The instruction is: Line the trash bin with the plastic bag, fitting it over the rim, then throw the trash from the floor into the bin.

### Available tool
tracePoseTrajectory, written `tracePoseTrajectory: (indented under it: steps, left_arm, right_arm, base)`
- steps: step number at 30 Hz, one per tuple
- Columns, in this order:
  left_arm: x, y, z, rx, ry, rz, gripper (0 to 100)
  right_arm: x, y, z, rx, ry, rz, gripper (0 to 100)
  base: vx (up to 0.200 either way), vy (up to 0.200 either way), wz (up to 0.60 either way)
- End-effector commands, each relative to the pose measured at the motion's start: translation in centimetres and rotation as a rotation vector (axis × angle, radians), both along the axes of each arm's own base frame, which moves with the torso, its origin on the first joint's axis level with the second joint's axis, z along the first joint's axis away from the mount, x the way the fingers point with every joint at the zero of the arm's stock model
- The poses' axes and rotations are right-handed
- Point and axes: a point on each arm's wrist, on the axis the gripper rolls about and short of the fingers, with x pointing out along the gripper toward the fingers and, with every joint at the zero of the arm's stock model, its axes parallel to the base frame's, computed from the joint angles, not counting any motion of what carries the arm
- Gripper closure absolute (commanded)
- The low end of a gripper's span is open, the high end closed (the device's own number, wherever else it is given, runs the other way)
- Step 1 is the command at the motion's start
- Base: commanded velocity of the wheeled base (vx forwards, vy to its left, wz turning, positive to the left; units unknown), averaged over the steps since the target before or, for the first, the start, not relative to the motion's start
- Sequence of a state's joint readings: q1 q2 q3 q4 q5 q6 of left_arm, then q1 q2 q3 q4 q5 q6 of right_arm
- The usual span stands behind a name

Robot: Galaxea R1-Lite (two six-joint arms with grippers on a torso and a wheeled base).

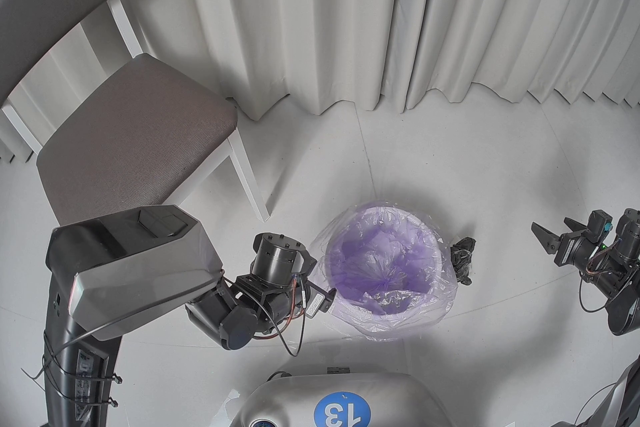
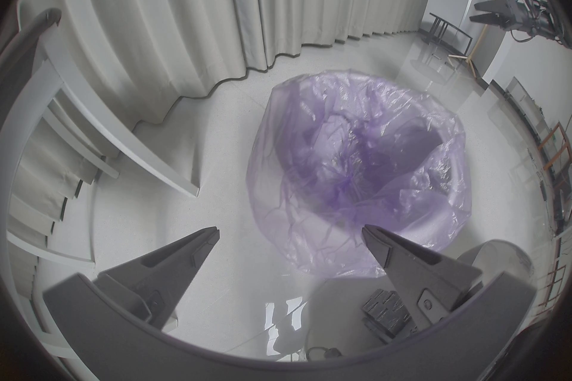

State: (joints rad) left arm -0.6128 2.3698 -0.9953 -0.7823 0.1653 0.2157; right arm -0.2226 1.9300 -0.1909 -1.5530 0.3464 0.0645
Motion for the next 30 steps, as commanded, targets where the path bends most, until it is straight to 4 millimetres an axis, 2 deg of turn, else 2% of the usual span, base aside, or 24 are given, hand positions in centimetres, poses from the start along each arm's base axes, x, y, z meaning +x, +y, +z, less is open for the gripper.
tracePoseTrajectory:
  steps: [1, 5, 11, 18, 23, 30]
  left_arm:
    - [0.4, 0.2, -0.8, 0.011, 0.014, 0.006, 0]
    - [0.7, -0.1, -1.9, 0.033, 0.038, 0.004, 0]
    - [1.5, -0.6, -1.7, 0.045, 0.083, -0.013, 0]
    - [3.7, -1.4, -0.7, 0.078, 0.118, -0.003, 0]
    - [6.8, -1.3, 0.0, 0.15, 0.15, -0.008, 0]
    - [8.7, -2.4, 0.4, 0.145, 0.131, -0.014, 0]
  right_arm:
    - [0.0, 0.0, 0.1, -0.002, -0.008, 0.0, 0]
    - [-0.1, 0.1, 0.0, -0.001, -0.005, 0.003, 0]
    - [0.1, 0.1, -0.2, 0.0, 0.001, 0.003, 0]
    - [0.4, -0.1, -0.6, 0.003, 0.013, 0.002, 0]
    - [0.7, -0.2, -1.2, 0.008, 0.034, 0.0, 0]
    - [1.2, -0.3, -1.9, 0.012, 0.055, 0.0, 0]
  base:
    - [0.0, 0.0, 0.0]
    - [0.0, 0.0, 0.0]
    - [0.0, 0.0, 0.0]
    - [0.0, 0.0, 0.0]
    - [0.0, 0.0, 0.0]
    - [0.0, 0.0, 0.0]
